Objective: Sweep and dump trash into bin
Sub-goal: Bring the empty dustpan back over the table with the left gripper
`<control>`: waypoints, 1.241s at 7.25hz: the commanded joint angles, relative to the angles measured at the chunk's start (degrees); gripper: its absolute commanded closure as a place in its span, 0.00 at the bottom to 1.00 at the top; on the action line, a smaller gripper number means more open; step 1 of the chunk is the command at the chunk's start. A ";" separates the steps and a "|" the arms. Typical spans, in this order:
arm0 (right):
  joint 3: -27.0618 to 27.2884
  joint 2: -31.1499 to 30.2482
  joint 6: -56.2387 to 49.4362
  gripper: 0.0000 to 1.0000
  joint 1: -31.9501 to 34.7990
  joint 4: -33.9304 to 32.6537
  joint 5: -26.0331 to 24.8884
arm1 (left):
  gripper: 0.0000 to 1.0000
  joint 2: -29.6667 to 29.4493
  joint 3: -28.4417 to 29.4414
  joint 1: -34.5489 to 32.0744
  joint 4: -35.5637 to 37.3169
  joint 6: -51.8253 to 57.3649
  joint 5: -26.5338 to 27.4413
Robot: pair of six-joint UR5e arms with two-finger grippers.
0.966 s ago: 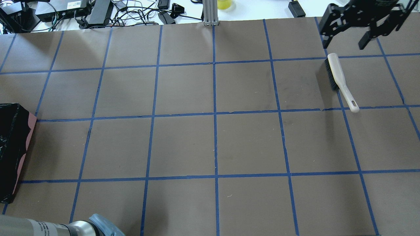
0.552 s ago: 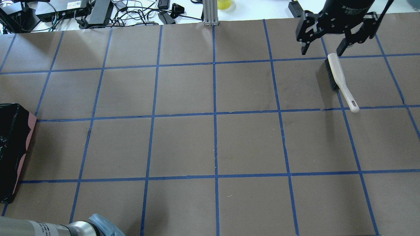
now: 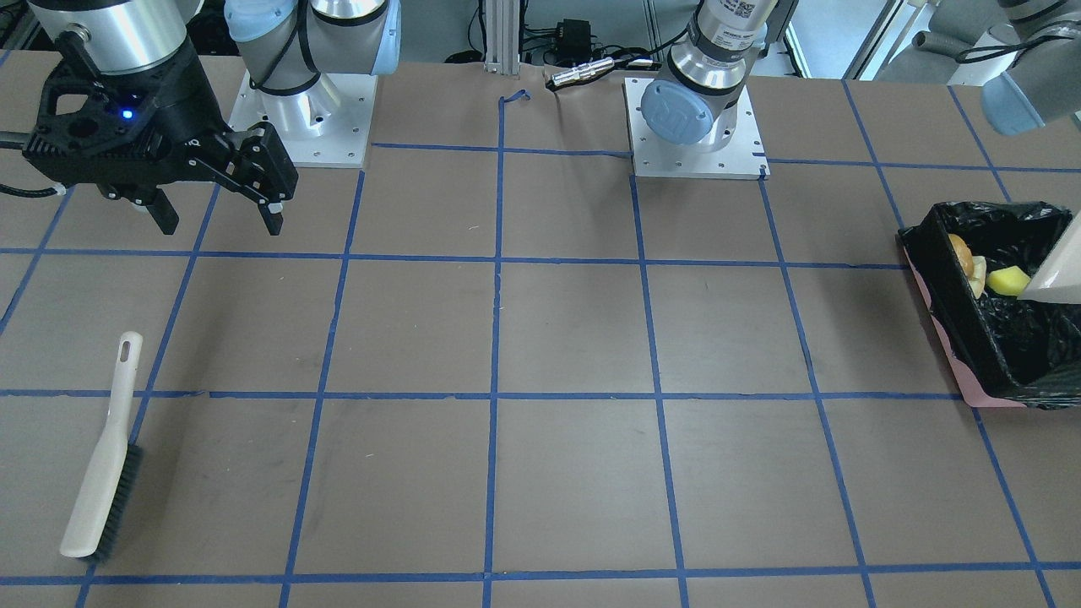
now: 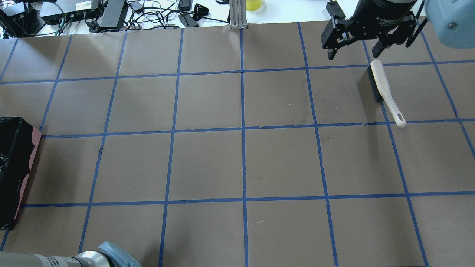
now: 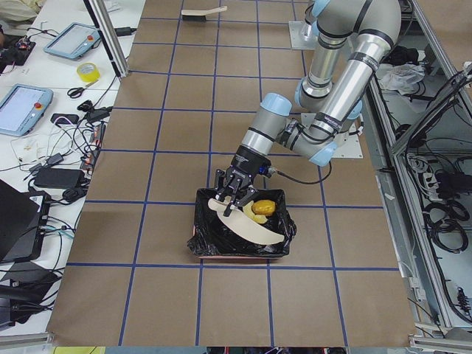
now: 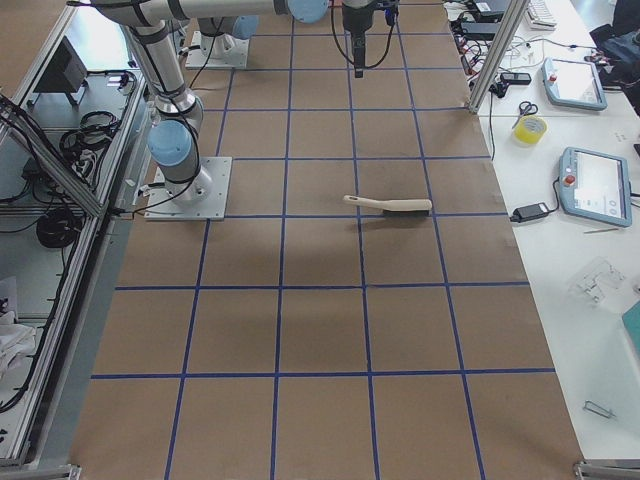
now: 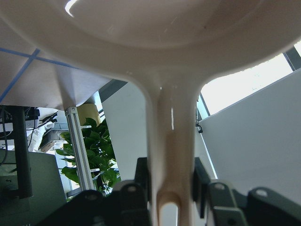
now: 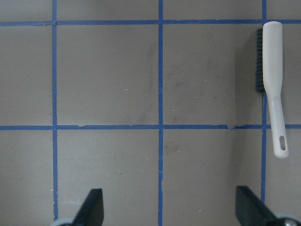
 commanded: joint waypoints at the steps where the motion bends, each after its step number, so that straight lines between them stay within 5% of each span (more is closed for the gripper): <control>1: 0.70 -2.53 -0.74 0.00 0.10 -0.72 1.26 | 1.00 0.27 1.84 0.25 -7.62 -0.03 0.07; 3: 0.88 -2.28 -0.75 0.00 0.19 -0.19 1.18 | 1.00 0.10 12.52 -0.10 -29.72 -0.46 -0.11; 6: 1.41 -1.58 -0.22 0.00 0.19 -0.02 0.83 | 1.00 -1.92 29.31 -4.56 -59.28 -15.35 -3.62; 9: 1.41 -1.58 0.05 0.00 0.19 -0.10 1.18 | 1.00 -3.41 34.99 -8.97 -74.11 -39.94 -3.71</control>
